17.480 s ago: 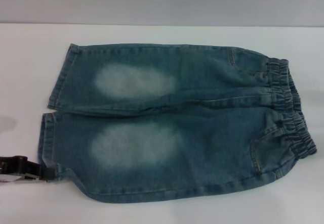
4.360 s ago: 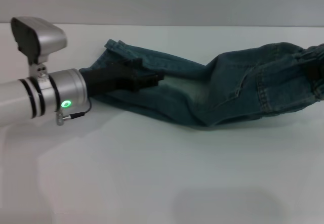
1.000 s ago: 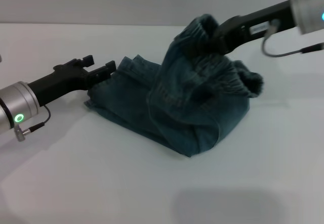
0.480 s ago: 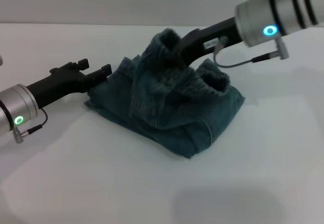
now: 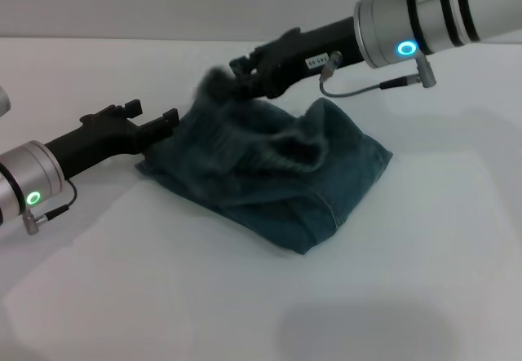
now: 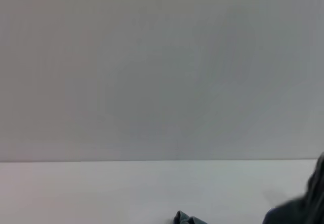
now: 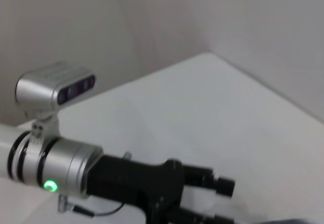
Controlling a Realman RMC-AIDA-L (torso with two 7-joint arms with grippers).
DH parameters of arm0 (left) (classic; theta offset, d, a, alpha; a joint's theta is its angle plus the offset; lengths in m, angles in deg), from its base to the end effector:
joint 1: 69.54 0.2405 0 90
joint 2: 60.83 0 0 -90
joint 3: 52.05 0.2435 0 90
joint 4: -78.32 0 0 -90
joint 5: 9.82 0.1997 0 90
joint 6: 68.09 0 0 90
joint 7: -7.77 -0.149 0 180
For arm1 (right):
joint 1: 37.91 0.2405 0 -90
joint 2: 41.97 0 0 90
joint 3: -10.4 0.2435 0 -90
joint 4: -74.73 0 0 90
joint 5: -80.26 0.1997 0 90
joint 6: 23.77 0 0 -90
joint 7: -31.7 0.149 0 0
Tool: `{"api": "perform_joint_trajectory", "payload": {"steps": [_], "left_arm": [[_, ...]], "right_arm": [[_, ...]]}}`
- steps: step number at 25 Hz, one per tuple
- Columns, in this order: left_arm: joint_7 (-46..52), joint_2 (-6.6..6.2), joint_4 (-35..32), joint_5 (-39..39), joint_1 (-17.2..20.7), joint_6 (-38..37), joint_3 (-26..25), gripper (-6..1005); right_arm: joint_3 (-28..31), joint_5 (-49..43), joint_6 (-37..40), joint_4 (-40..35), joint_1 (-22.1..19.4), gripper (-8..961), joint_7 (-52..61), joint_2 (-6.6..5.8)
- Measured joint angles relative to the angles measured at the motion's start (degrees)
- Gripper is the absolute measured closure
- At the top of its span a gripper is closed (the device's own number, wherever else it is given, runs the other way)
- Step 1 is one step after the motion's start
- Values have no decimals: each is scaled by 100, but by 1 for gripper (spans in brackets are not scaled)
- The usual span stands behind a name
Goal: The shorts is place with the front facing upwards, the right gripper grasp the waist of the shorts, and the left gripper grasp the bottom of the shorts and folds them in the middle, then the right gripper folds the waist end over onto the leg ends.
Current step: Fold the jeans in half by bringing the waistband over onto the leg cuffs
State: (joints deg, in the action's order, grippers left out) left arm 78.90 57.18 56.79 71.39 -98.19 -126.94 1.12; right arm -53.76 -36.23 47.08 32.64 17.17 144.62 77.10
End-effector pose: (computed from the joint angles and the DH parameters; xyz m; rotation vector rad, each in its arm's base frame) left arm -0.2884 0.3528 -0.0171 -2.1807 -0.9332 -0.7254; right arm 0.0846 0.4058 -0.0413 -2.8818 0.5854 0.3511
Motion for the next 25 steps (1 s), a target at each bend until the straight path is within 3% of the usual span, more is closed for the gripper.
{"api": "perform_joint_trajectory", "payload": {"steps": [6,11,19,21,25], "left_arm": [[-3,8,0,-83,23,84,-20,191],[-58,-2,-1,-399,71,287,-46,190],[-428,-7,-20,-757,95,339,-788,190],[-437,-11,-22,-768,78,331,-871,190],[-439,-14,-54,-778,59,329,-882,190]], "right_arm": [[-16,512,-381,280,-115,462,-788,9],[-64,615,-189,248,-228,462,-920,-5],[-73,579,1245,-159,-549,463,-992,-62],[-67,404,1966,-239,-584,463,-890,-106],[-64,3,2303,-245,-544,463,-714,-116]]}}
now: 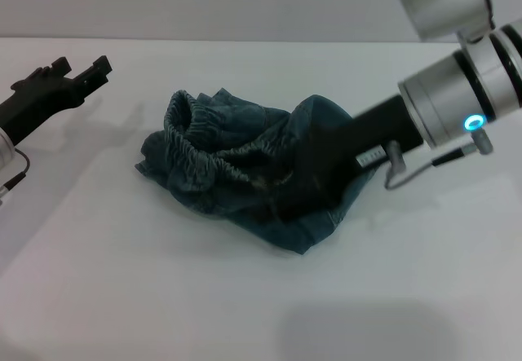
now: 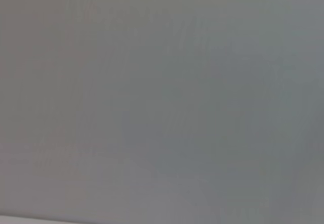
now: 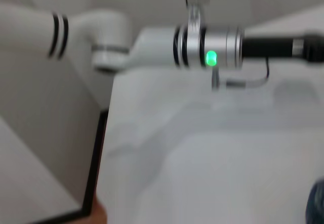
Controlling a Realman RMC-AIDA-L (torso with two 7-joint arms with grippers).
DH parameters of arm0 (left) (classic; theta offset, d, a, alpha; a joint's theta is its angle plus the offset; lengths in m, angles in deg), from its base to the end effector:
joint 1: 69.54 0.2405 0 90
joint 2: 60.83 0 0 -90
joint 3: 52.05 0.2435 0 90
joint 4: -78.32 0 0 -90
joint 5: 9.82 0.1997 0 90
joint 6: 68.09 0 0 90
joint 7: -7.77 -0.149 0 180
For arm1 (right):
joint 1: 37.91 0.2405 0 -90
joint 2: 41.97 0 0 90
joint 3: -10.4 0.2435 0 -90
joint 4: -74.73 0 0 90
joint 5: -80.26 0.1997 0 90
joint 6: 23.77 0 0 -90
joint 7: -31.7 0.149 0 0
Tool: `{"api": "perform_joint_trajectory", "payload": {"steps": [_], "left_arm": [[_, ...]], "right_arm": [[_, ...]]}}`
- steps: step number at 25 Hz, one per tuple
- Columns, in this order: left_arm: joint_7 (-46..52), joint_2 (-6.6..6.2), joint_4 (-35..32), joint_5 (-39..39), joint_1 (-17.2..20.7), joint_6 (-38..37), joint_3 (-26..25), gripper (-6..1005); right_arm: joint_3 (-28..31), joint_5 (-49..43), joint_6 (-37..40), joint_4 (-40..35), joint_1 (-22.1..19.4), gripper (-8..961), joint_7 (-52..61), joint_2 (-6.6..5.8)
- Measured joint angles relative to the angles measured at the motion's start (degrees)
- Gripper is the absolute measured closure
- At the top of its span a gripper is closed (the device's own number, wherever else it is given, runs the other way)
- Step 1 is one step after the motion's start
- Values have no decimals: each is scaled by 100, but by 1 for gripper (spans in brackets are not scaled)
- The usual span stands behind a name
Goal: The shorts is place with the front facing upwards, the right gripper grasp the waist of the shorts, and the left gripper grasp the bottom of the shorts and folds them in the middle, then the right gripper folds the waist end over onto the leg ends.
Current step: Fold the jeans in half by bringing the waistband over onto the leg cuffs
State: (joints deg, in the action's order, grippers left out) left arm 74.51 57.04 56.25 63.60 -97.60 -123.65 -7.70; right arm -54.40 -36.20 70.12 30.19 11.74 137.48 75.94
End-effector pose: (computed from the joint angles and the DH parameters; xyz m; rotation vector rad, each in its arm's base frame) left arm -0.3067 0.3692 0.0250 -1.8832 -0.9356 -0.8111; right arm 0.1155 0.3433 -0.0326 2.9415 -0.4299 -0.2387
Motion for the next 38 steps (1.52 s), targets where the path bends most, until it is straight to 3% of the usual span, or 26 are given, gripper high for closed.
{"api": "perform_joint_trajectory", "payload": {"steps": [9,15,21,31,38], "left_arm": [[-3,4,29,-49,-60,11,-15,190],[-4,12,52,-143,-40,16,-15,190],[-4,15,162,-212,-16,31,-14,191],[-89,25,258,-269,14,142,-15,191],[-259,10,274,-460,61,188,-111,191]], "right_arm": [[-6,-710,-525,254,113,462,295,58],[-212,-728,-1476,817,322,463,366,87],[-376,-617,-2430,890,388,463,312,108],[-751,575,-4175,1137,485,462,-704,153],[-894,2400,-4359,1205,-55,462,-2159,146]]}}
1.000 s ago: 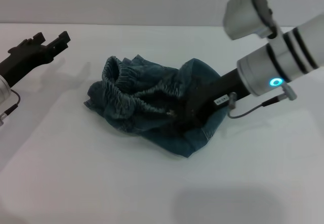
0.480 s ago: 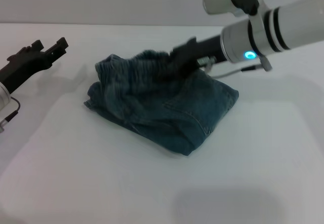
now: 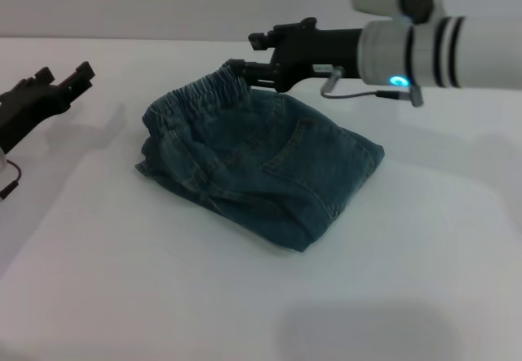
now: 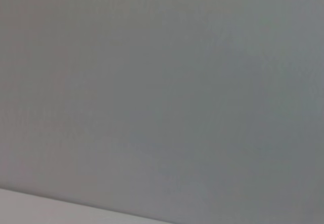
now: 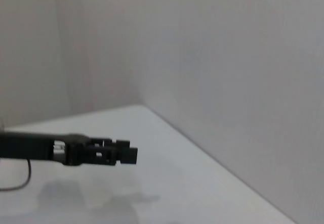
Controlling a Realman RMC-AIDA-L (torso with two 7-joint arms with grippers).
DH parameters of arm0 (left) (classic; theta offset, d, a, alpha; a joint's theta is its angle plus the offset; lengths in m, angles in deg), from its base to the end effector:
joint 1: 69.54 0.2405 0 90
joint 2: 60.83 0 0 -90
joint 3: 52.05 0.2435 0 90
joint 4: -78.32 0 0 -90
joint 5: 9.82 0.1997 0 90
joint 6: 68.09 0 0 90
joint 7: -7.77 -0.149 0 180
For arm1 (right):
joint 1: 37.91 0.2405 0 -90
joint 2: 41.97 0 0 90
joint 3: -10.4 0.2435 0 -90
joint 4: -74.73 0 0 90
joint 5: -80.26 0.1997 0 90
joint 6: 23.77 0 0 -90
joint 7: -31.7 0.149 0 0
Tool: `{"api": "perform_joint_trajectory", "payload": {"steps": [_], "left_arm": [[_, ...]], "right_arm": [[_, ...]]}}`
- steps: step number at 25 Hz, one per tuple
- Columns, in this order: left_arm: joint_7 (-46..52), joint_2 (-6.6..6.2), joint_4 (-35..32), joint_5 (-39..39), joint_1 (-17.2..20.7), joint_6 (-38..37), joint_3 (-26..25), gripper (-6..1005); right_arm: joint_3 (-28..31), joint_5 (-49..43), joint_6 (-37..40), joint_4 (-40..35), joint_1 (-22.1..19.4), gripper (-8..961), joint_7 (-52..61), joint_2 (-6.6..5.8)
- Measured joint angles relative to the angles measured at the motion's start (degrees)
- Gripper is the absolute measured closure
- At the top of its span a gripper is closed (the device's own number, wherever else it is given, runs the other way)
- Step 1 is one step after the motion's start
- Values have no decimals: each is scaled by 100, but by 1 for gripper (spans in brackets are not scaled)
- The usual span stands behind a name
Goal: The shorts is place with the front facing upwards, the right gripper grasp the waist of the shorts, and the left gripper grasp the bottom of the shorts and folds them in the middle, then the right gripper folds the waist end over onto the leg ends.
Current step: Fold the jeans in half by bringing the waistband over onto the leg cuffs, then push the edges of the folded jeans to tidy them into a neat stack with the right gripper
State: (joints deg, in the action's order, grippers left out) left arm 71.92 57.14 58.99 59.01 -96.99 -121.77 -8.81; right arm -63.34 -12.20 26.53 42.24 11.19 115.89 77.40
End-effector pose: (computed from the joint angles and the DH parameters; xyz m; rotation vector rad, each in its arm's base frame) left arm -0.3213 0.3640 0.0255 -1.7831 -0.9928 -0.8126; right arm 0.1248 0.4192 -0.0604 -2.6274 0.3608 0.4948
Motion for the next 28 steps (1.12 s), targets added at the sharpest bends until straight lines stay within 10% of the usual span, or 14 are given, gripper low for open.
{"api": "perform_joint_trajectory", "payload": {"steps": [12,20,28], "left_arm": [[-260,-7,-42,-504,106,-106,-149,191],[-384,7,-1,-554,39,-68,-149,190],[-392,14,117,-564,-11,-62,-149,191]], "right_arm": [[84,-330,2849,-1118,-1175,463,773,-194],[157,-1679,3760,-1190,-908,462,2072,-356],[238,-2675,3620,-1008,-532,462,2660,-219]]}}
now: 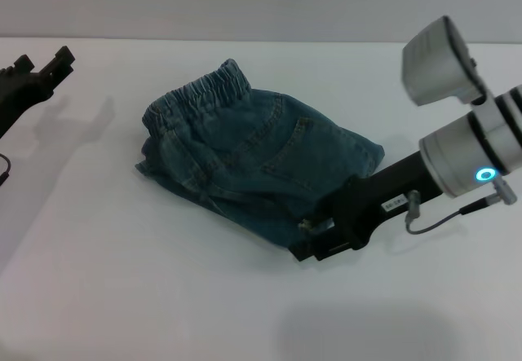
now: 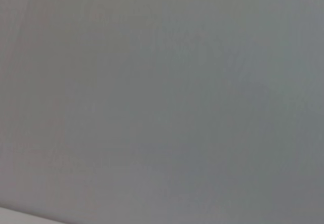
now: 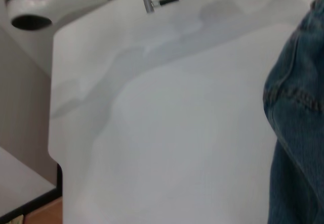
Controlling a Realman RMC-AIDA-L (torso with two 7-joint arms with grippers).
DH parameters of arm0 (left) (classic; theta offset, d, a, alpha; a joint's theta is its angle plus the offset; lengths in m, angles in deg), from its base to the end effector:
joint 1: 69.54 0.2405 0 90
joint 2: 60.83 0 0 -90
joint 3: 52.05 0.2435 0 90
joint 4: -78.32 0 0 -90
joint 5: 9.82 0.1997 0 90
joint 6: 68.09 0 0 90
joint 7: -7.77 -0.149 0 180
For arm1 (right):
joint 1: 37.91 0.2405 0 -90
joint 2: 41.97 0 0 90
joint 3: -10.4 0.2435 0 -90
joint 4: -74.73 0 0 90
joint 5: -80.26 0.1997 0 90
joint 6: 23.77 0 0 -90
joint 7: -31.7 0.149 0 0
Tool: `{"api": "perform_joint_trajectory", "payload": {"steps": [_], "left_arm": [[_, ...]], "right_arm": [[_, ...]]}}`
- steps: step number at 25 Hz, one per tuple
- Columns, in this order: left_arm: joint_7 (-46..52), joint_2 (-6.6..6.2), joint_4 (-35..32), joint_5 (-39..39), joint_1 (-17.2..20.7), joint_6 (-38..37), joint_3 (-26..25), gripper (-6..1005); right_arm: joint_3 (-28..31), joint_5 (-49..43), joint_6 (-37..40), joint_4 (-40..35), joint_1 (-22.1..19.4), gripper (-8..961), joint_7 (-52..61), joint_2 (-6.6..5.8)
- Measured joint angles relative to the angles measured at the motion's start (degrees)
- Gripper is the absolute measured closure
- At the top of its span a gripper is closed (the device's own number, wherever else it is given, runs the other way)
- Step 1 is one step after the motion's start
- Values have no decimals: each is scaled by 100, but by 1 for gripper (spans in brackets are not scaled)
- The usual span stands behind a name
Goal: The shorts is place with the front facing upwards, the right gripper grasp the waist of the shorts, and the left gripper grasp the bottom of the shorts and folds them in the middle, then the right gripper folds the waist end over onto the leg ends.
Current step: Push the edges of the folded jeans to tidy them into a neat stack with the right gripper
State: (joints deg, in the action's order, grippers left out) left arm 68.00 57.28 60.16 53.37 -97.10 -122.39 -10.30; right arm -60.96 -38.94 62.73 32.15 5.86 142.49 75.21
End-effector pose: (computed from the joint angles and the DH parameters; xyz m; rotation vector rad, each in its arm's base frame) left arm -0.3233 0.3657 0.0349 -1.6946 -0.9696 -0.8586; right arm 0.1691 0.3347 -0.0478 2.9695 -0.7097 -0.0464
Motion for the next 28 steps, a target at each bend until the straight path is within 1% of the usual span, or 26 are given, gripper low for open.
{"api": "perform_joint_trajectory", "payload": {"steps": [1,5,17,23,28], "left_arm": [[-2,0,17,-2,-1,0,0,191],[-10,0,44,-9,18,0,0,190],[-21,-8,98,-9,73,-27,0,192],[-75,-9,97,-8,87,-32,0,194],[-76,-13,96,-9,99,-32,0,195]], "right_arm": [[0,-101,-64,121,73,462,17,33],[-3,-187,-153,254,144,462,53,52],[5,-465,-846,412,76,463,362,84],[131,-498,-1417,408,-16,463,485,49],[436,-502,-1744,337,-132,463,488,8]]}}
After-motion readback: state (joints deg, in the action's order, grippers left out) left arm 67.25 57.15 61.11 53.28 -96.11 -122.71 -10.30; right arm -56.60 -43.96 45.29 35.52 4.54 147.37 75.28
